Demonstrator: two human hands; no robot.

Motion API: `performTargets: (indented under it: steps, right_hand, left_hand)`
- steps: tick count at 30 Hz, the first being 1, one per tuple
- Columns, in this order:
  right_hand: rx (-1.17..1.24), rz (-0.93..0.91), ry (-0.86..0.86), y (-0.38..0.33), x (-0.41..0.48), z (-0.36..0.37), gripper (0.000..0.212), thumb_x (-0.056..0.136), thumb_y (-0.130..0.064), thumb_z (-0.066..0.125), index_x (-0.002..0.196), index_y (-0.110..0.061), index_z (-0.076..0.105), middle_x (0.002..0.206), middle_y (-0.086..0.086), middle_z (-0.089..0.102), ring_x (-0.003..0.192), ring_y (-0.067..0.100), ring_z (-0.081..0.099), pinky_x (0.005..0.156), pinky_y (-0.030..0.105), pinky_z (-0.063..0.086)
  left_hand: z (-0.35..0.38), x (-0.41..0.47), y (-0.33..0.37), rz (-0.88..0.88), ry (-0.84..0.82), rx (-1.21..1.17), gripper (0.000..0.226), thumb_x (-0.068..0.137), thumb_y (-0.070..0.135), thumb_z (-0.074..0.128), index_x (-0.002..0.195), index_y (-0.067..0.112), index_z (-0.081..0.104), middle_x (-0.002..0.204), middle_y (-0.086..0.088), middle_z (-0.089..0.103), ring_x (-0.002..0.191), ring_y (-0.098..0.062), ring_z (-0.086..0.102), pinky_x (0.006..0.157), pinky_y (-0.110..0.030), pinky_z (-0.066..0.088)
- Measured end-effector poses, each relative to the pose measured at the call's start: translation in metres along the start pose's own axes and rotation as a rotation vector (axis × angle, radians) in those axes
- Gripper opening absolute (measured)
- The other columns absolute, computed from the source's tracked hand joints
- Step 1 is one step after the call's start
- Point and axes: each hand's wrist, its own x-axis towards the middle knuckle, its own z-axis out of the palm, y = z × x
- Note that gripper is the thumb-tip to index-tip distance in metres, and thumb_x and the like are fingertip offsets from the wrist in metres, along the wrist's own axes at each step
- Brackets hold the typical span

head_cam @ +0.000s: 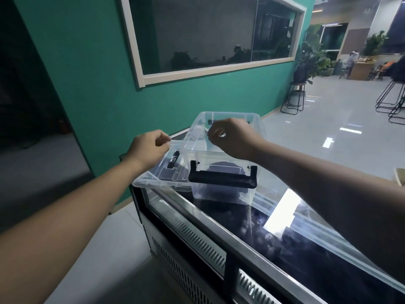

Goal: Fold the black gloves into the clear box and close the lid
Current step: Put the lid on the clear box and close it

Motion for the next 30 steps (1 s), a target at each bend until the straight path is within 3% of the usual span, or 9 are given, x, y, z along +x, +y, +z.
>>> performTargets:
  steps: [4, 7, 13, 15, 18, 22, 25, 27, 30]
  right_hand:
    - [0.005, -0.017, -0.002, -0.015, 0.003, 0.017, 0.018, 0.092, -0.026, 0.062, 0.088, -0.020, 0.078, 0.091, 0.001, 0.081, 0.088, 0.026, 0.075, 0.081, 0.040, 0.062]
    - [-0.026, 0.007, -0.012, -0.019, 0.003, 0.024, 0.020, 0.096, -0.032, 0.062, 0.082, -0.021, 0.072, 0.089, 0.004, 0.079, 0.084, 0.028, 0.070, 0.073, 0.030, 0.054]
    - [-0.105, -0.015, -0.065, -0.018, -0.006, 0.028, 0.033, 0.106, -0.041, 0.056, 0.080, -0.022, 0.066, 0.085, 0.011, 0.073, 0.082, 0.036, 0.064, 0.069, 0.033, 0.045]
    - [-0.103, -0.001, -0.078, -0.019, -0.005, 0.029, 0.033, 0.106, -0.040, 0.054, 0.077, -0.025, 0.062, 0.084, 0.011, 0.072, 0.080, 0.036, 0.062, 0.069, 0.033, 0.043]
    - [-0.118, -0.002, -0.089, -0.021, -0.005, 0.029, 0.034, 0.106, -0.036, 0.051, 0.074, -0.025, 0.055, 0.081, 0.012, 0.067, 0.075, 0.035, 0.054, 0.068, 0.032, 0.038]
    - [-0.146, -0.006, -0.103, -0.022, -0.005, 0.030, 0.037, 0.107, -0.035, 0.048, 0.073, -0.021, 0.054, 0.077, 0.009, 0.063, 0.073, 0.037, 0.053, 0.066, 0.033, 0.038]
    - [-0.162, -0.019, -0.125, -0.022, -0.004, 0.031, 0.038, 0.106, -0.033, 0.046, 0.073, -0.018, 0.055, 0.078, 0.015, 0.068, 0.072, 0.040, 0.056, 0.064, 0.035, 0.041]
    - [-0.164, -0.027, -0.134, -0.023, -0.003, 0.030, 0.039, 0.106, -0.032, 0.045, 0.071, -0.018, 0.053, 0.078, 0.015, 0.069, 0.071, 0.041, 0.057, 0.064, 0.037, 0.045]
    - [-0.164, -0.023, -0.148, -0.022, -0.004, 0.030, 0.039, 0.107, -0.032, 0.044, 0.071, -0.018, 0.053, 0.078, 0.015, 0.070, 0.072, 0.041, 0.059, 0.065, 0.038, 0.049]
  left_hand:
    - [0.014, -0.008, -0.036, -0.151, -0.057, 0.031, 0.015, 0.095, 0.024, 0.077, 0.109, 0.019, 0.080, 0.106, 0.000, 0.079, 0.102, -0.022, 0.074, 0.090, -0.030, 0.054]
    - [0.028, -0.012, -0.057, -0.189, -0.187, 0.055, 0.018, 0.090, 0.031, 0.084, 0.106, 0.024, 0.079, 0.103, 0.004, 0.078, 0.103, -0.021, 0.075, 0.087, -0.029, 0.053]
    - [0.051, -0.024, -0.089, -0.184, -0.254, 0.169, 0.037, 0.092, 0.048, 0.080, 0.122, 0.029, 0.073, 0.144, -0.004, 0.060, 0.135, -0.029, 0.058, 0.115, -0.048, 0.046]
    - [0.053, -0.024, -0.100, -0.266, -0.167, 0.190, 0.035, 0.094, 0.047, 0.076, 0.123, 0.028, 0.071, 0.145, -0.005, 0.057, 0.134, -0.032, 0.056, 0.111, -0.046, 0.047]
    - [0.053, -0.024, -0.121, -0.448, -0.013, 0.103, 0.037, 0.092, 0.039, 0.076, 0.124, 0.023, 0.070, 0.140, -0.009, 0.059, 0.117, -0.034, 0.064, 0.097, -0.039, 0.051]
    - [0.057, -0.027, -0.141, -0.694, 0.046, -0.191, 0.050, 0.095, 0.035, 0.077, 0.136, 0.014, 0.057, 0.128, -0.007, 0.064, 0.109, -0.035, 0.067, 0.092, -0.036, 0.051]
    - [0.062, -0.023, -0.143, -0.827, 0.067, -0.594, 0.017, 0.102, 0.020, 0.074, 0.103, 0.007, 0.063, 0.100, -0.015, 0.070, 0.068, -0.023, 0.064, 0.064, -0.028, 0.059]
    - [0.062, -0.022, -0.145, -0.897, 0.077, -0.779, 0.014, 0.102, 0.013, 0.073, 0.096, 0.003, 0.065, 0.084, -0.011, 0.065, 0.050, -0.015, 0.062, 0.042, -0.018, 0.052]
    - [0.056, -0.018, -0.151, -0.942, 0.101, -0.944, 0.019, 0.103, 0.008, 0.071, 0.088, 0.001, 0.062, 0.082, -0.010, 0.060, 0.029, -0.006, 0.055, 0.037, -0.014, 0.048]
